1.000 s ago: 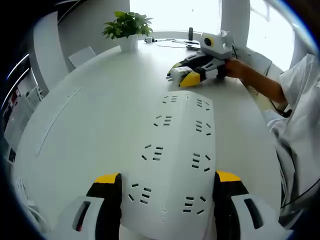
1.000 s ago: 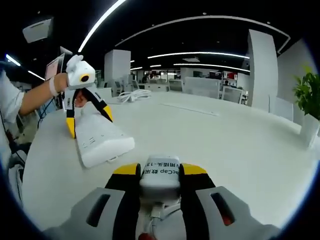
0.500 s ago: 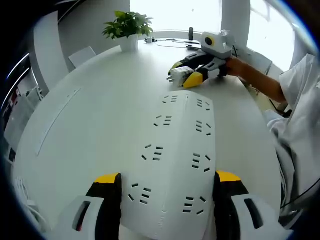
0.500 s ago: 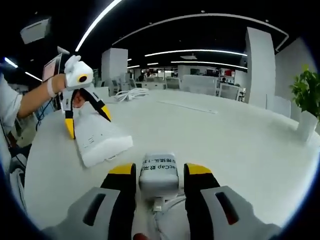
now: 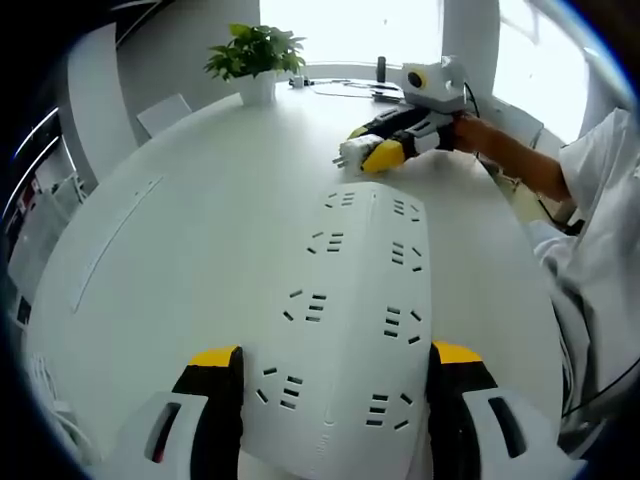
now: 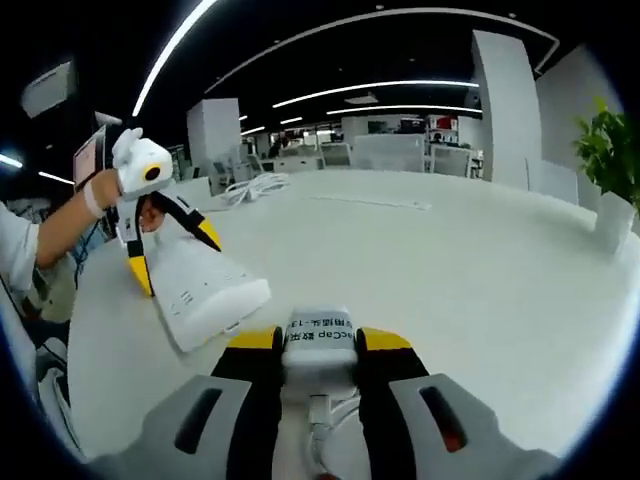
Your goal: Straighten the power strip on the desk, plug the charger into it
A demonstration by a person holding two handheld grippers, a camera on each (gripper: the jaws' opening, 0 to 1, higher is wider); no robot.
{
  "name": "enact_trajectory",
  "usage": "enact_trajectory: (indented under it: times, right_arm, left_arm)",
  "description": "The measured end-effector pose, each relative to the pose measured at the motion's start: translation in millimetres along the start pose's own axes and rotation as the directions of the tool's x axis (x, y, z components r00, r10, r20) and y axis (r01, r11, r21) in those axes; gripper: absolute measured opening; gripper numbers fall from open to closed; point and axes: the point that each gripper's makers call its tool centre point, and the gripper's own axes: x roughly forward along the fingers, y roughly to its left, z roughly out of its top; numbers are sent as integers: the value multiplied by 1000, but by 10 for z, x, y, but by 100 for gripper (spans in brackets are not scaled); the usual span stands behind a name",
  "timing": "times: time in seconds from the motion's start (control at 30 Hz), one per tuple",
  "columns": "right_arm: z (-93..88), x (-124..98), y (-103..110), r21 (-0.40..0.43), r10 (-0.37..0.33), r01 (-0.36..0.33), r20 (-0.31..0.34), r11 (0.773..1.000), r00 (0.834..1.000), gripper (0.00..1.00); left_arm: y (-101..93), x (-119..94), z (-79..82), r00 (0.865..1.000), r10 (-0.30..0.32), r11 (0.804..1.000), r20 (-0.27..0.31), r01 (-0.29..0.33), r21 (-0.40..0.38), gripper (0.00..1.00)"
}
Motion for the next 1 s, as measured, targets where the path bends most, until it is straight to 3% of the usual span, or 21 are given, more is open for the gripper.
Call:
enact_trajectory:
  times: [0.23, 0.47, 0.5, 0.57, 0.73, 0.87, 1.0]
  right_arm:
    - [105, -61, 120, 40, 67, -64, -70, 997, 995, 28]
    - [361, -170, 565, 43, 195, -191, -175, 981, 965, 28]
    - [390, -182, 673, 58, 226, -218, -204, 974, 953, 28]
    - [403, -173, 738, 65, 239, -230, -231, 971, 943, 28]
    - [358, -155, 928, 164, 296, -256, -310, 953, 903, 28]
    - [313, -66, 978, 189, 285, -232, -338, 954, 897, 28]
    - [173, -38, 1036, 260, 301, -209, -392, 942, 869, 28]
  left_arm:
    - [4, 2, 2, 1000, 1, 1000, 2, -1, 0, 75]
    - [8, 1, 1, 1000, 1, 1000, 4, -1, 0, 75]
    - [10, 2, 1, 1000, 1, 1000, 6, -1, 1, 75]
    - [13, 3, 2, 1000, 0, 1000, 6, 0, 2, 75]
    - [20, 9, 4, 1000, -2, 1000, 6, 2, 3, 75]
    - [23, 11, 4, 1000, 0, 1000, 3, 0, 1, 75]
    - [27, 14, 3, 1000, 1, 1000, 2, -1, 0, 75]
